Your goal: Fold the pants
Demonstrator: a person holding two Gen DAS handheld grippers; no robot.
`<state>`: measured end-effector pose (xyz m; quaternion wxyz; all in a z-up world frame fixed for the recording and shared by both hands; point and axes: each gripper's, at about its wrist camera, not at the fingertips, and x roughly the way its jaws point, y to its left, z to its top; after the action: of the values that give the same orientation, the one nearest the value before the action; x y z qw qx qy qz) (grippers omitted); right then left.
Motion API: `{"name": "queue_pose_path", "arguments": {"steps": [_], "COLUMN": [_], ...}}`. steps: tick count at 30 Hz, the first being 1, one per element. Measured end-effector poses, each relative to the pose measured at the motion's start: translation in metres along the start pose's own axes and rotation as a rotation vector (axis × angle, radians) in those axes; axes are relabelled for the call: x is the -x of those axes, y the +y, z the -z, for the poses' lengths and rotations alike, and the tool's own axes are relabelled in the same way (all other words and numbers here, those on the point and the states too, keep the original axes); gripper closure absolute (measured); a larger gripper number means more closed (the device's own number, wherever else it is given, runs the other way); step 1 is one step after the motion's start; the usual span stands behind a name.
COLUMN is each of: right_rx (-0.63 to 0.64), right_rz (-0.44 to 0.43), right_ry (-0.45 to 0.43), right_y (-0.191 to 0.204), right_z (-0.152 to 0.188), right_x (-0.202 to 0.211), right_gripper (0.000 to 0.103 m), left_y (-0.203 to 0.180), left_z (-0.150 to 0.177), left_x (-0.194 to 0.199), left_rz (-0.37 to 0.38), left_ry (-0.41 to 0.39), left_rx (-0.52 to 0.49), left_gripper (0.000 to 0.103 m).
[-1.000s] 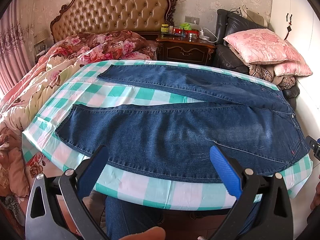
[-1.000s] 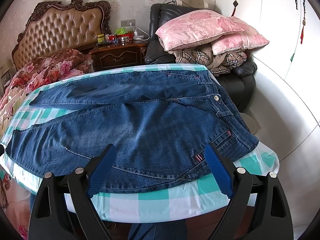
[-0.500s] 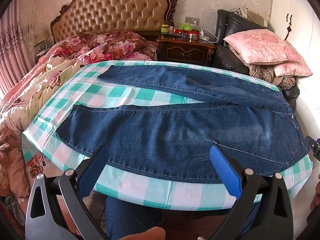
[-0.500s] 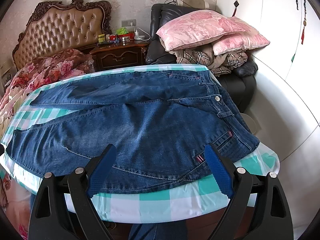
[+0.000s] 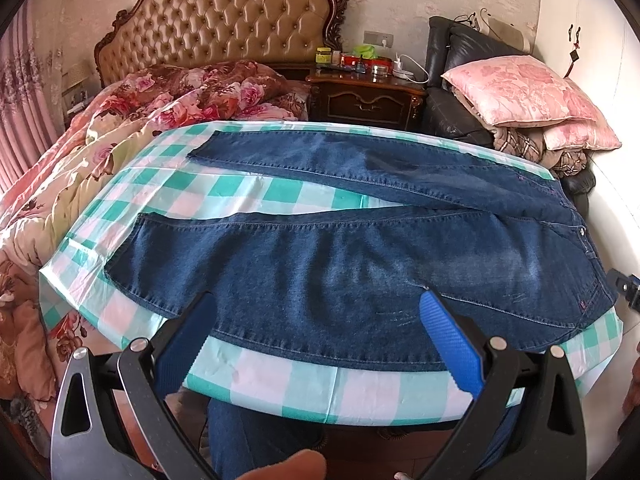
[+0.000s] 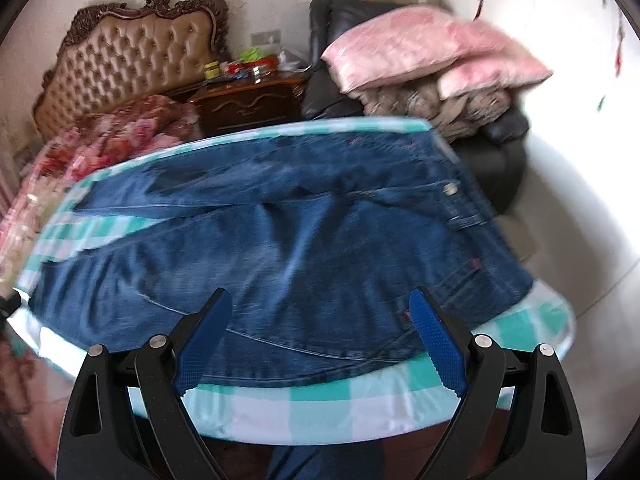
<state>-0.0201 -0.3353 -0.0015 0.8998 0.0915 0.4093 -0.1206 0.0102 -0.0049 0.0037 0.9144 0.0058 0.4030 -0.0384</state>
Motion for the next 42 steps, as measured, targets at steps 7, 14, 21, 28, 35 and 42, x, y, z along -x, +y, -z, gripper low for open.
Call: {"name": "queue_pose_path", "arguments": {"steps": [7, 14, 21, 28, 35, 42], "right_rx": [-0.035, -0.168, -0.283, -0.232, -0.090, 0.061], "right_rz": [0.028, 0.095, 0.078, 0.130, 0.070, -0.199], "right_ry": [0.061, 0.231, 0.352, 0.382, 0.205, -0.108], "right_y": [-0.084, -0.179, -0.224, -0.227, -0.198, -0.152], "right_z": [-0.106, -0.219, -0.256, -0.265, -0.276, -0.223], "right_x": [-0.063, -0.212, -0.317, -0.352, -0.286, -0.097], "right_gripper": [0.015, 0.019, 0.028, 0.069, 0.089, 0.090], "left_y": [0.016, 0.030, 0.056, 0.074, 0.065, 0.046], "left_z": [-0.005, -0.003, -0.008, -0.010, -0.020, -0.032], "left_x": [-0.018, -0.039, -0.055, -0.065, -0.073, -0.061], "left_rz": [0.069, 0.054, -0.051, -0.109, -0.073, 0.010], "left_ry": [0.026, 0.093, 0.130, 0.157, 0.144, 0.084], "left_rx": [0.050, 0.092, 0.128, 0.170, 0.171, 0.160], "left_gripper": [0.001, 0.001, 0.001, 0.001, 0.001, 0.001]}}
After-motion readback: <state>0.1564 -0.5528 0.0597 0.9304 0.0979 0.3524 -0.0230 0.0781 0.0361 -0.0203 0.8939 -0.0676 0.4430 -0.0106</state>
